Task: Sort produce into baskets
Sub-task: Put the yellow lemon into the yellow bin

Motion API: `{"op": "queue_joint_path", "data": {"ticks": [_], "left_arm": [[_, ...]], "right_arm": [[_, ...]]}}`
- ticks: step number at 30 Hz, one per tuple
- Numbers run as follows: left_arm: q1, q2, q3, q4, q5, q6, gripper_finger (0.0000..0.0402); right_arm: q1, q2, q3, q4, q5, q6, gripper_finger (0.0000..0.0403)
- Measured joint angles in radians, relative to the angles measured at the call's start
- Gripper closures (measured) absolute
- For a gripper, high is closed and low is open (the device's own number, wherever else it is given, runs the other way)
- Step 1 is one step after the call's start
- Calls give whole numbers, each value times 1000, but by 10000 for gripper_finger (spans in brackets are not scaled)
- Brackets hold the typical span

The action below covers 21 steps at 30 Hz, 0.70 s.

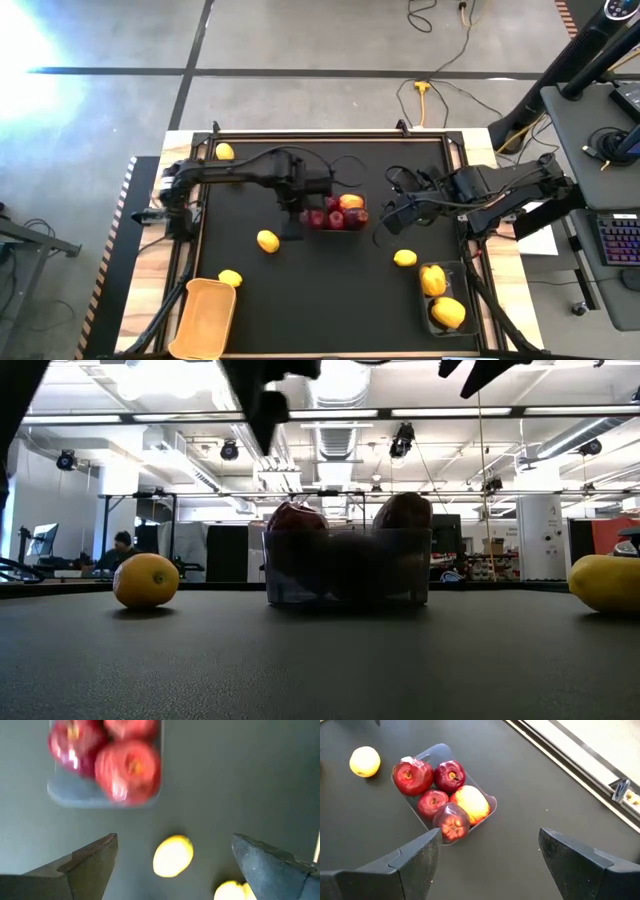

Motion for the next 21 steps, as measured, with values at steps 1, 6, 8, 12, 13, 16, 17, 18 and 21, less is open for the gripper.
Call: {"op": "queue_joint_path", "data": {"ticks": [1,6,8,12,13,16,17,18,21], "left_arm": [[-2,-31,-53,13,-1,6,29],[-7,-252,-433,234,-1,48,29],[-12,-345,-589,348,-1,72,29],[-29,-499,-828,539,1,82,29],[-32,-526,-877,574,9,89,29],[-44,-573,-1004,677,63,158,29],[-46,-582,-1042,706,75,174,29],[-48,-589,-1076,732,79,181,29],[-48,-591,-1159,790,41,179,29]], "right_arm": [[4,0,0,0,0,7,78],[24,0,-1,-1,0,14,78],[23,0,-1,-1,0,17,78],[22,0,-1,1,3,46,78],[22,0,-1,5,3,50,78],[22,0,-1,45,3,44,78],[22,0,-1,61,3,39,78],[22,0,-1,76,3,35,78],[22,0,-1,100,3,32,78]]}}
